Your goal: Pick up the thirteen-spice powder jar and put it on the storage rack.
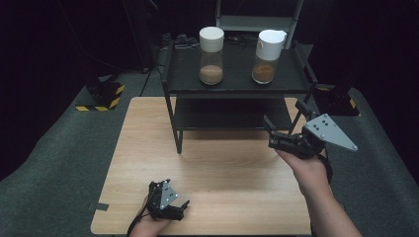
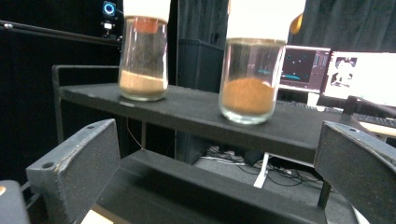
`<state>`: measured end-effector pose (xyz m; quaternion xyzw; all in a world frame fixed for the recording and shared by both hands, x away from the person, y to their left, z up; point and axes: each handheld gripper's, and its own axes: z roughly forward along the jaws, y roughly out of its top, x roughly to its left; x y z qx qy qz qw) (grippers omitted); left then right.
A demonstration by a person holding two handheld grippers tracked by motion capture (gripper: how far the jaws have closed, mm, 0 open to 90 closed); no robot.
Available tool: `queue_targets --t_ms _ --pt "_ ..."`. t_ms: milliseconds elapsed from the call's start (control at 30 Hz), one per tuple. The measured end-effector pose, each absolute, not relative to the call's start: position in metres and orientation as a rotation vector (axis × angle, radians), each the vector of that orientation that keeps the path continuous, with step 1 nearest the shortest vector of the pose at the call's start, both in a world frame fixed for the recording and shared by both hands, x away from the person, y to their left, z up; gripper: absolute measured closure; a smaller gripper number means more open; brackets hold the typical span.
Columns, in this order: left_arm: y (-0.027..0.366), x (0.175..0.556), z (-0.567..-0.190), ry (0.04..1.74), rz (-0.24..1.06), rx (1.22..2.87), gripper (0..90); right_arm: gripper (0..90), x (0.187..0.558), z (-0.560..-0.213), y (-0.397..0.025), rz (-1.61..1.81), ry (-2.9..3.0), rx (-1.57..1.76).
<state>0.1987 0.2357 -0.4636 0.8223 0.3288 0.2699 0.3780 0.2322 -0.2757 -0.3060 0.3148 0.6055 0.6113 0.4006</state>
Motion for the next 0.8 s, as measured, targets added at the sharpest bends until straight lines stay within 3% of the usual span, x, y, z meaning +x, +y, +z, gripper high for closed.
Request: queue_targets --t_ms 800 --pt "0.235 0.197 -0.464 0.832 0.698 2.102 1.4 0.0 0.206 -0.381 -0.28 1.446 1.629 0.831"
